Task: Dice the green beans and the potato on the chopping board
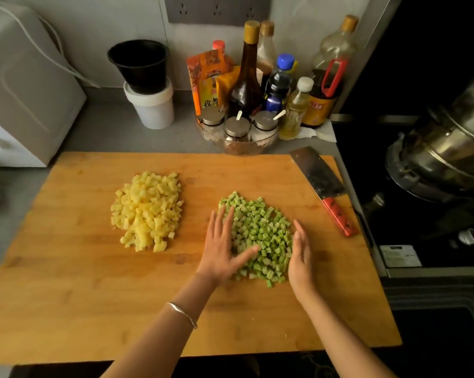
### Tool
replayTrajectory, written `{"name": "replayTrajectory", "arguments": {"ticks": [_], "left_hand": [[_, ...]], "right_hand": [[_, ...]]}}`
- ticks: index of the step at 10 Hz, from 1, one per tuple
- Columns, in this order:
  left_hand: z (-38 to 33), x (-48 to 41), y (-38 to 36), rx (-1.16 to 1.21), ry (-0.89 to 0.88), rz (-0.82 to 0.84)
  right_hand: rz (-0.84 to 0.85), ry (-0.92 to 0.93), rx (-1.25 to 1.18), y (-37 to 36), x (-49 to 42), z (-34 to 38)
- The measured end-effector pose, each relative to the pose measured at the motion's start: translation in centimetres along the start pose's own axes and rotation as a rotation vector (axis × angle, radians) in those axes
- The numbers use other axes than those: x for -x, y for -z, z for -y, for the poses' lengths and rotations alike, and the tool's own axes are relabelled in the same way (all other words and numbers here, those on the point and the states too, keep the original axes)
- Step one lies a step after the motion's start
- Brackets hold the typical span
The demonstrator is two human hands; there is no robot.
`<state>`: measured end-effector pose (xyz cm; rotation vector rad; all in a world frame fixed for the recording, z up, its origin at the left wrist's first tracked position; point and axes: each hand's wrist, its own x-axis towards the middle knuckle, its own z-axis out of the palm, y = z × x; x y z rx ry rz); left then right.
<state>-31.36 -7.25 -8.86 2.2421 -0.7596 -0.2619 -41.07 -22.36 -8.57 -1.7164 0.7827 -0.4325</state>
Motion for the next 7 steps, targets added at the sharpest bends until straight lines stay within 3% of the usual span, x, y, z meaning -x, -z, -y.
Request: {"name": "replayTrajectory", "arguments": {"ticks": [1, 2, 3, 5, 7], "left_hand": [[0.5, -2.3, 0.9, 0.144, 0.141, -0.067], [0.8, -6.5, 1.3, 0.167, 0.203, 0.008], [0.6, -8.9, 0.9, 0.117, 0.146, 0.050], [0.3, -7.0, -0.4, 0.074, -0.029, 0.123], [0.2, -6.6, 1.2, 0.121, 0.025, 0.083]], "right_hand": [[0.135, 0.117, 0.177, 1.5, 1.3, -1.4], [0.213, 0.340, 0.643, 1.6, 2.0, -3.1], [0.221, 0.387, 0.897, 1.2, 1.5, -3.4], [0.237, 0.390, 0.870, -0.4, -0.3, -2.6], [0.392, 0.274, 0.737, 0.8, -0.7, -1.5]]}}
